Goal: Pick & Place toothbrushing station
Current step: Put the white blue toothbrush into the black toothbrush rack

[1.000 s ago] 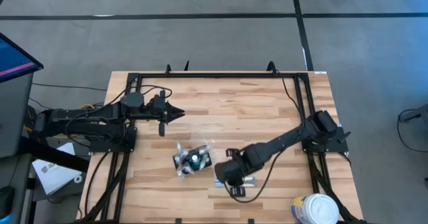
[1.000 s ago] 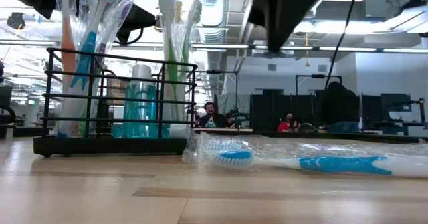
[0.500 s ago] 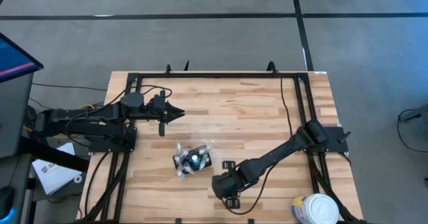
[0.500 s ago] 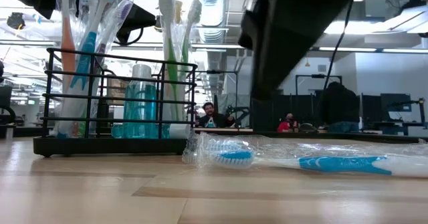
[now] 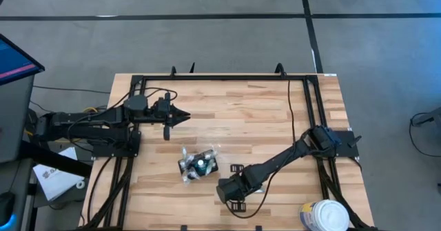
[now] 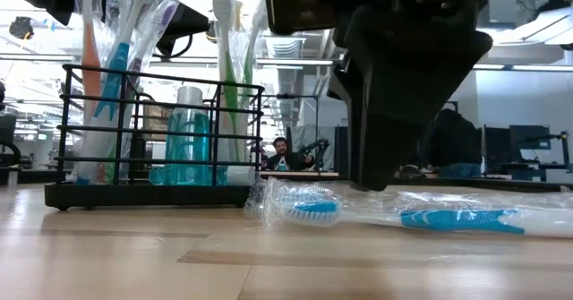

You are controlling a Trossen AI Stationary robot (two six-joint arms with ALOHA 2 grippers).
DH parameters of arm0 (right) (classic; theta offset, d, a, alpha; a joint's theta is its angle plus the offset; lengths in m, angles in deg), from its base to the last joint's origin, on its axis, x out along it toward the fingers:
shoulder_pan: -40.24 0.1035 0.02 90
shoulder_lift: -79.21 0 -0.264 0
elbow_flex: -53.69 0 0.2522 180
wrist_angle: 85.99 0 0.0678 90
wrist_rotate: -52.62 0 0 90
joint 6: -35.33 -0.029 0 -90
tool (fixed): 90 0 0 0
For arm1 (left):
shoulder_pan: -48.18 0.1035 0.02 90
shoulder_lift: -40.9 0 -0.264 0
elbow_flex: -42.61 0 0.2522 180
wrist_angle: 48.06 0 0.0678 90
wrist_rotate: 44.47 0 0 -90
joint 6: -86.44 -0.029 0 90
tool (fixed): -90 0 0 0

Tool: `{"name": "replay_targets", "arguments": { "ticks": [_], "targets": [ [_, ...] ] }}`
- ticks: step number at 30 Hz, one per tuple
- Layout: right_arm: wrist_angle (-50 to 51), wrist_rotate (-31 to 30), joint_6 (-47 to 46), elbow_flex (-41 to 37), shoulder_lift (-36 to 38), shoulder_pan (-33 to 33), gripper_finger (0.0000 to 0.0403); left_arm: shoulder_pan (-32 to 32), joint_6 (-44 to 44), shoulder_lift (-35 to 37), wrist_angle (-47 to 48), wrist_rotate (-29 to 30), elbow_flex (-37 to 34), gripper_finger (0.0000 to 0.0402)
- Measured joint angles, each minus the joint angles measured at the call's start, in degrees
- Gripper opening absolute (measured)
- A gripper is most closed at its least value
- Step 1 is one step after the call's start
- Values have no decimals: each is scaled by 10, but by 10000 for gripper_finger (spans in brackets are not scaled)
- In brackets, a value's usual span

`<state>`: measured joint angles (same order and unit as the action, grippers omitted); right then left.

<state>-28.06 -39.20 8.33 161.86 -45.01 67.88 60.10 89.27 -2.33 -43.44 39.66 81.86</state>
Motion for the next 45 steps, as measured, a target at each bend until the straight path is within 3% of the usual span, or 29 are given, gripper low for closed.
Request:
{"name": "replay_targets", "arguments": {
  "ticks": [20, 27, 34, 45],
  "targets": [
    [-12, 3, 4, 0, -28, 0, 105, 0, 0, 0, -4, 0, 0, 53],
    [-13, 5, 1, 0, -27, -5, 70, 0, 0, 0, -4, 0, 0, 53],
    [-13, 29, 4, 0, -26, -16, 8, 0, 0, 0, -4, 0, 0, 53],
    [-25, 50, 20, 0, 8, -18, 2, 0, 0, 0, -3, 0, 0, 53]
  ]
}}
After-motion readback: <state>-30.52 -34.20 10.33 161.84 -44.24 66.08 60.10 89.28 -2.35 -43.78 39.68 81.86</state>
